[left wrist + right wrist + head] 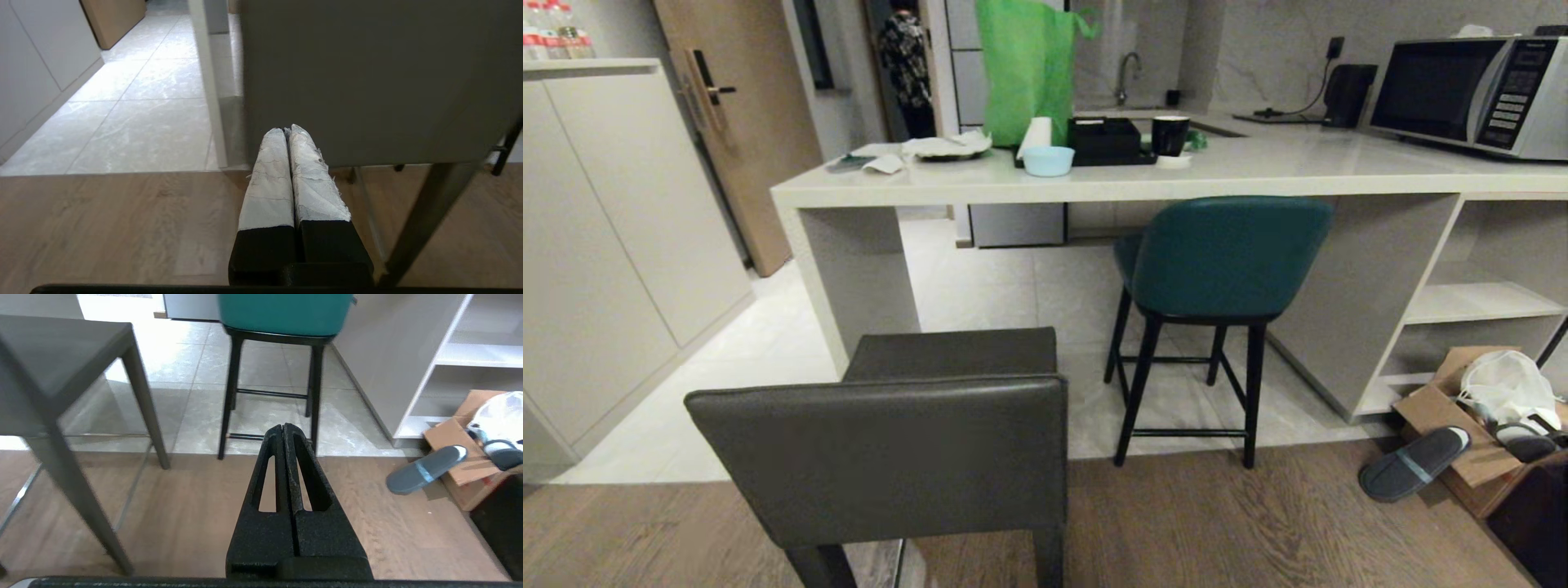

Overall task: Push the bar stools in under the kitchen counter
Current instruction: Pull the blue chair out from under the dining table

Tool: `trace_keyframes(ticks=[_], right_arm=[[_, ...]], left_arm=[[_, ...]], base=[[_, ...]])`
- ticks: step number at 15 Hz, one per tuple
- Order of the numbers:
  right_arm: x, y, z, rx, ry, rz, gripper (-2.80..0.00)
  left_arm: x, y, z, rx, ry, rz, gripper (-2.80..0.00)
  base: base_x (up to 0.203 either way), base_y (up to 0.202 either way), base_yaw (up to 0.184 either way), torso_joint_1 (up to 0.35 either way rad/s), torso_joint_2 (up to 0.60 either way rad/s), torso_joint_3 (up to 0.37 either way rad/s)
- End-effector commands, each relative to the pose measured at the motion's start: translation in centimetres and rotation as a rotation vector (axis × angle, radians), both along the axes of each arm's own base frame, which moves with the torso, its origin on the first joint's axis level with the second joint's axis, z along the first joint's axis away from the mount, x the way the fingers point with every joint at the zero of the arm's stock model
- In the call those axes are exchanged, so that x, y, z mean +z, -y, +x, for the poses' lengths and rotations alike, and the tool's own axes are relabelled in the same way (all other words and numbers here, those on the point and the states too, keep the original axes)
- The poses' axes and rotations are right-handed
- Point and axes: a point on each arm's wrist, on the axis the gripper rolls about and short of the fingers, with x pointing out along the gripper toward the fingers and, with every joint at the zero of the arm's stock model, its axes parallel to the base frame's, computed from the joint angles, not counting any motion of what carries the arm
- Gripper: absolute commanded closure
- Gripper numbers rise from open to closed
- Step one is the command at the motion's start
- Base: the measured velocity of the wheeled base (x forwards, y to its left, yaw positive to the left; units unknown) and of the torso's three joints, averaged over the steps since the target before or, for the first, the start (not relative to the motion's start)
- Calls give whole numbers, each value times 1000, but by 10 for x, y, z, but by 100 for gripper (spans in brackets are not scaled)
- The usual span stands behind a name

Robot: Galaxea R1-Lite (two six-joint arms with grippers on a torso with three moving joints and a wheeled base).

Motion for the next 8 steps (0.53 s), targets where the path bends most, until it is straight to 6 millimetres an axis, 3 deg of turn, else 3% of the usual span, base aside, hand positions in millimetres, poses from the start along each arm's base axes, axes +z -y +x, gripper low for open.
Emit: trace_keyframes(ticks=[1,8], right_arm=[[0,0,0,1,-2,0,0],[0,0,0,1,-2,0,0]], left_arm=[[-1,0,0,0,-4,0,0],[-1,0,0,1,-4,0,0]], base=[[0,-199,-3,10,2,6],[0,-196,0,2,2,2]])
